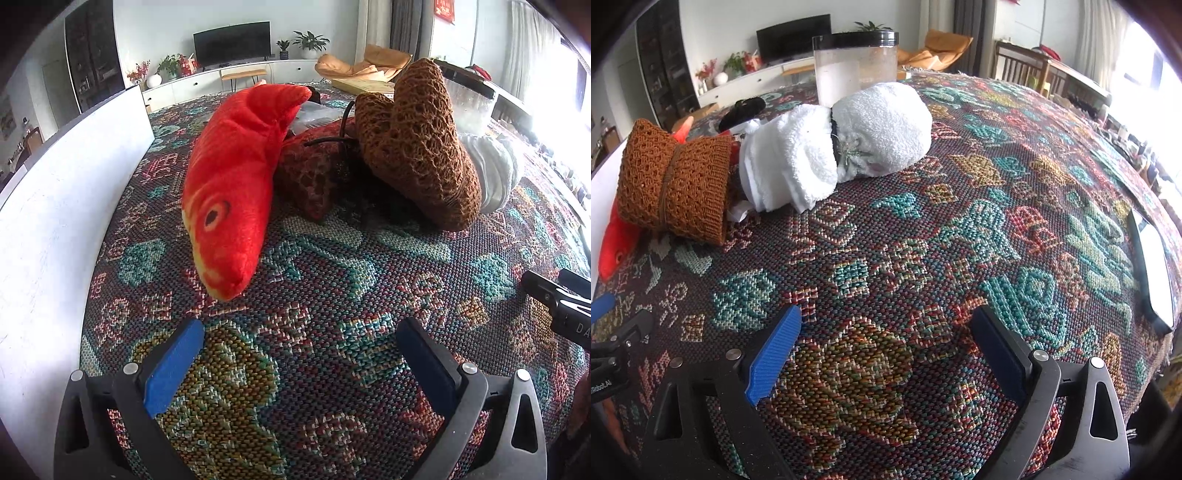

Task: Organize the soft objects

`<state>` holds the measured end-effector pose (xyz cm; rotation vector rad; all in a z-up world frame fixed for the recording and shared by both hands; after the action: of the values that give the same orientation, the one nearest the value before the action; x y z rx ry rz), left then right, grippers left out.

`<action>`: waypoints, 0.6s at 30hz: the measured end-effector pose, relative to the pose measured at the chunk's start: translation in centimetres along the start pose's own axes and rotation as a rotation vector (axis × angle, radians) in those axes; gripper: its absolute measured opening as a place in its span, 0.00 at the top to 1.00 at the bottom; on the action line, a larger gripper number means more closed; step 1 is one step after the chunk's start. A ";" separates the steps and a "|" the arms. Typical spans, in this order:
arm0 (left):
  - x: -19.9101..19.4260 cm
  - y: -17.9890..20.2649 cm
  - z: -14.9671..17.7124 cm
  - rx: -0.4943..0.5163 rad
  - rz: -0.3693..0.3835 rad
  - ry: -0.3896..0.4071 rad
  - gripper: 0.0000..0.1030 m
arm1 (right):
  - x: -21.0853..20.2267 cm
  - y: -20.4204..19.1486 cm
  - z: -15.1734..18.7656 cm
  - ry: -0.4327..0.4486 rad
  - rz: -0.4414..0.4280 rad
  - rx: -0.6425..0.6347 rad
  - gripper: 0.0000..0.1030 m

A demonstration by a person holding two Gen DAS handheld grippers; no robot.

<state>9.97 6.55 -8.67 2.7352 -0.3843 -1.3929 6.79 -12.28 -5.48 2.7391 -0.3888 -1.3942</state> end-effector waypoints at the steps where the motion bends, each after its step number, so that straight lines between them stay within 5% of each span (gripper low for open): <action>1: 0.0 0.0 0.0 0.000 0.000 0.000 0.00 | 0.0 0.0 0.0 0.000 0.000 0.000 0.07; 18: 0.1 0.0 0.0 0.000 0.000 0.000 0.00 | -0.1 -0.2 0.1 -0.001 0.003 0.001 0.07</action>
<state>10.02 6.57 -8.73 2.7353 -0.3845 -1.3932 6.65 -12.10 -5.51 2.7377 -0.3936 -1.3950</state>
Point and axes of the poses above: each gripper's, at about its wrist camera, not at the fingertips, and x roughly the way its jaws point, y to its right, z to its underside, the point moved 1 cm from there along x, roughly the way its jaws point, and after that the axes turned 10 degrees about z, right-handed, at the moved point
